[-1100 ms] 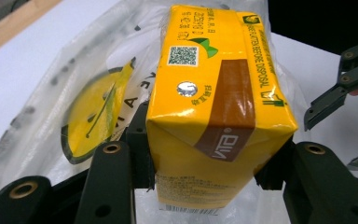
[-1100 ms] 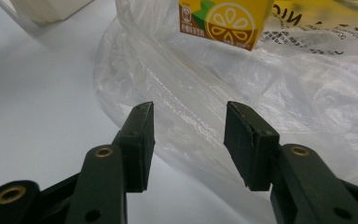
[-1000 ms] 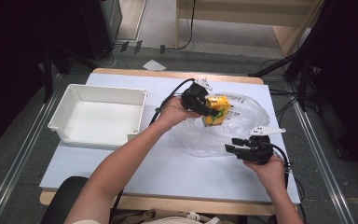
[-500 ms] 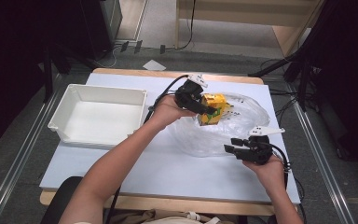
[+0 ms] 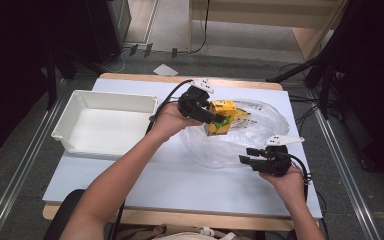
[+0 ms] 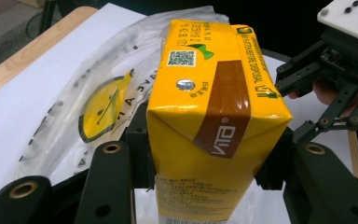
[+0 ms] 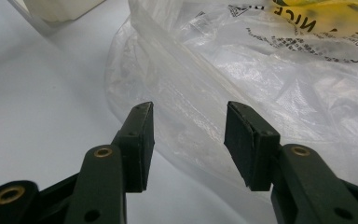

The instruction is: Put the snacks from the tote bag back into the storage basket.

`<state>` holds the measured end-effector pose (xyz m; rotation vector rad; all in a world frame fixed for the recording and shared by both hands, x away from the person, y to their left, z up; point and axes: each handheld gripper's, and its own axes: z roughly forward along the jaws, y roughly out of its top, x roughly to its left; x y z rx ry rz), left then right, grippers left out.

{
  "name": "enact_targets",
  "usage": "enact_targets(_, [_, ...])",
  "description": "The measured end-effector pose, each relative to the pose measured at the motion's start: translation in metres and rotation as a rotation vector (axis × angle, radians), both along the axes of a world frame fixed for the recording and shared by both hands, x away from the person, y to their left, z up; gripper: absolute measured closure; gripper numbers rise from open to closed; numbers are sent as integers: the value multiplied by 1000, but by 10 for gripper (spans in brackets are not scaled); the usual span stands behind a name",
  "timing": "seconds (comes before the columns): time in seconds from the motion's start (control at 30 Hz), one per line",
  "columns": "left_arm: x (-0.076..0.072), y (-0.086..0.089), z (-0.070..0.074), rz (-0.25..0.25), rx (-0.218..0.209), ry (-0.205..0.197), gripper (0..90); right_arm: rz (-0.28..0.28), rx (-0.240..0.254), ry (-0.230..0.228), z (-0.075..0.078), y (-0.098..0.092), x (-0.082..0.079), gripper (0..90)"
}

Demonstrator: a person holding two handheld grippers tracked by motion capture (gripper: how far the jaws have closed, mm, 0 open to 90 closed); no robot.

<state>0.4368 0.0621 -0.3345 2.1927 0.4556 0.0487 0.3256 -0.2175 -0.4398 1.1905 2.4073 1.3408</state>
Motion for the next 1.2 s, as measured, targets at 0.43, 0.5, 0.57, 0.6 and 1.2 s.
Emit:
enact_targets(0.43, [-2, 27, 17, 39, -31, -2, 527, 12, 9, -5, 1, 1, 0, 533])
enact_targets(0.5, [-2, 31, 18, 46, -31, 1, 527, 20, 13, -5, 1, 2, 0, 533])
enact_targets(0.57, [-2, 34, 18, 47, -24, 0, 527, 29, 19, -5, 1, 3, 0, 532])
enact_targets(0.6, [-2, 35, 18, 51, -25, 1, 527, 33, 22, -6, 2, 4, 0, 531])
enact_targets(1.2, [-7, 67, 15, 86, -52, 10, 528, 48, 16, -10, 3, 6, 2, 527])
